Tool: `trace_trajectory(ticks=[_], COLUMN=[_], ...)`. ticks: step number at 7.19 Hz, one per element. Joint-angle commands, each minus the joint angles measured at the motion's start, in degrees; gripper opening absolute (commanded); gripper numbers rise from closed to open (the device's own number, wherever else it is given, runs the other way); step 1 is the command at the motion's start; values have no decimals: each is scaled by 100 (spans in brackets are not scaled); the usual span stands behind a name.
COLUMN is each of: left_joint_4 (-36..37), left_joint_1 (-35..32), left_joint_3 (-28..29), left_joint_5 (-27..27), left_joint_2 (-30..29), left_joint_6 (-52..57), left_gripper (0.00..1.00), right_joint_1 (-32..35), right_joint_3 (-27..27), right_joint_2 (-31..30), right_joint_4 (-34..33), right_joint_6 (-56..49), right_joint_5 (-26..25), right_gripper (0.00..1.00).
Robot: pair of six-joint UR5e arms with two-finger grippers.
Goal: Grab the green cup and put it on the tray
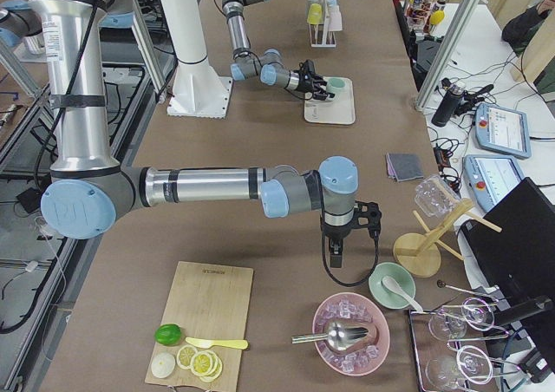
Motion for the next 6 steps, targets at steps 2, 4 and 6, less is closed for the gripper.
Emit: trace_trajectory(ticks=[2,4,6], left_joint_4=[-87,-132,-141], left_joint_1=[31,31,40], left_joint_3=[-6,-6,-15], left_joint_5=[-66,-145,-154], left_joint_2=[-2,7,7], left_joint_6=[0,0,0], left_gripper=[47,79,99], right_joint_1=[6,233,305], right_joint_3=[59,147,461], right_joint_2=[-77,-243,-620], right_joint_4=[-48,-75,-75], right_joint_6=[13,13,4], right_joint_5=[118,452,392], right_gripper=[100,100,100])
